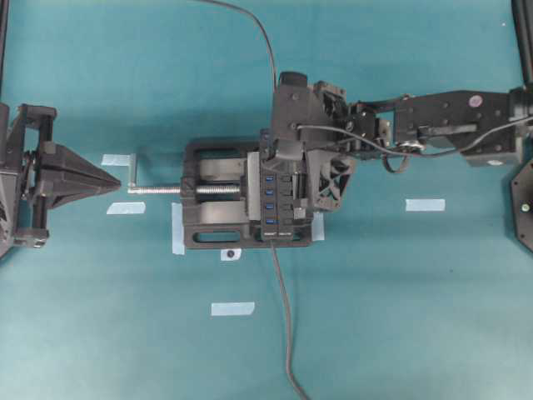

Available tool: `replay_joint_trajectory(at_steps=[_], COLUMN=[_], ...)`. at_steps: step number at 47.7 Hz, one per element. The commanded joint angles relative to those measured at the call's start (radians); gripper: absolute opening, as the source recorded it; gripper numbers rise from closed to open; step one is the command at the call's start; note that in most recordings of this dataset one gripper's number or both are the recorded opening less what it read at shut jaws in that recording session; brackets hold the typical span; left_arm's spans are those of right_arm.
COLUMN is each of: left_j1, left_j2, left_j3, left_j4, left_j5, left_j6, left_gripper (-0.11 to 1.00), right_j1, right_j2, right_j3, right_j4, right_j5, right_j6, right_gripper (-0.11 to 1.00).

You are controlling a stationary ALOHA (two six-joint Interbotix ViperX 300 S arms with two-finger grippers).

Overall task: Insert the USB into the center port of the fixed hub
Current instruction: 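Carry the plug left and align it above the hub's center port, then lower the plug into the center port with the right gripper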

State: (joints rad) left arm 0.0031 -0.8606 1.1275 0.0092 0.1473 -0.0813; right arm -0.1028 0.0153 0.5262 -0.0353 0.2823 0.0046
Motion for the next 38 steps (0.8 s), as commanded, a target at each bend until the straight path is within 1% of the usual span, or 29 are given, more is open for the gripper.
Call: replay_joint_trajectory(at_steps=[1,38], left_j1=[0.0,0.0], left_j2=[0.008,0.008], left_j3=[-0.028,-0.026], left_j4=[0.002,0.0], left_j5=[-0.005,-0.005], left_j6=[-0.003,-0.003], left_gripper=[0.0,0.0], right_j1=[0.005,0.018], right_j2=[-0.003,0.021], right_j3=[-0.009,0.0], right_j4=[0.003,0.003], right_j5=[-0.008,-0.012], right_j6=[-0.002,0.002], right_gripper=[0.08,0.08])
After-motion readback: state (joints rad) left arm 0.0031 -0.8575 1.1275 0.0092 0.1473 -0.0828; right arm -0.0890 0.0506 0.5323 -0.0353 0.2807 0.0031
